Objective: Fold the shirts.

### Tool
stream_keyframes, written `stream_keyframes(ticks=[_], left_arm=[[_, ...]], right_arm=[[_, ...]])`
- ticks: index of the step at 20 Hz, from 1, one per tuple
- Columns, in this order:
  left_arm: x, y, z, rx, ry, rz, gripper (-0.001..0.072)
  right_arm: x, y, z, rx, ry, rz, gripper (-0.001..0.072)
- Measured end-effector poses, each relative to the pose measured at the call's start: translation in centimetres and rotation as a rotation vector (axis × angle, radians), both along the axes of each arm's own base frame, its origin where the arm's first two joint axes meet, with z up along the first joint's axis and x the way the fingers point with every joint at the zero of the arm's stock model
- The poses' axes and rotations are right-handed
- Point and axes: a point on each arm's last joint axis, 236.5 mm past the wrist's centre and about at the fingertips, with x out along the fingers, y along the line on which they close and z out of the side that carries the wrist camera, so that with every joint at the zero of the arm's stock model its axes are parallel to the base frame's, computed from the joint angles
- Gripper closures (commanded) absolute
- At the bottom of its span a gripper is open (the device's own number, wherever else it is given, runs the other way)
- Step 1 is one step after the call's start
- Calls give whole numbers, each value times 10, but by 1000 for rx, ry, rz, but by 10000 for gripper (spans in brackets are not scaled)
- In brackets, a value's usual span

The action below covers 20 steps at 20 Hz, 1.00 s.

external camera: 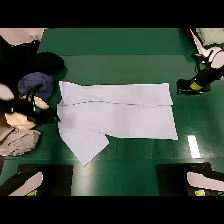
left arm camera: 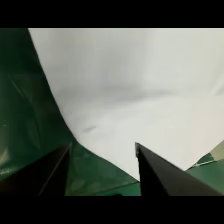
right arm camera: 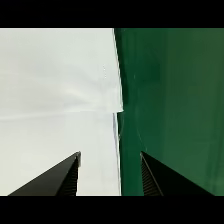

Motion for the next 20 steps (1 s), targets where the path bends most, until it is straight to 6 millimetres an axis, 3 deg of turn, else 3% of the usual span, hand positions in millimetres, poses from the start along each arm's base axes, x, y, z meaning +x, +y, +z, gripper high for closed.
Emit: stream_keyframes(ticks=[3, 6, 10, 15, 16, 18, 20], left_arm=[[-49, -14, -23, -41, 74, 38, 231], [-78, -26, -41, -83, 136, 64, 231], [-85, -30, -53, -98, 139, 97, 231], [-70, -33, -57, -113, 81, 151, 237], [-67, -33, -57, -118, 72, 163, 380], [-62, -30, -60, -108, 59, 173, 414], [-58, -31, -61, -113, 44, 182, 597]], right_arm=[[-1, 0, 6, 1, -32, -1, 269], [0, 6, 9, 26, -49, -2, 269], [1, 13, 11, 43, -62, 4, 269], [2, 14, 11, 47, -69, 6, 270], [2, 15, 11, 48, -69, 6, 269], [2, 15, 12, 48, -69, 6, 270], [2, 15, 12, 49, -68, 6, 271]])
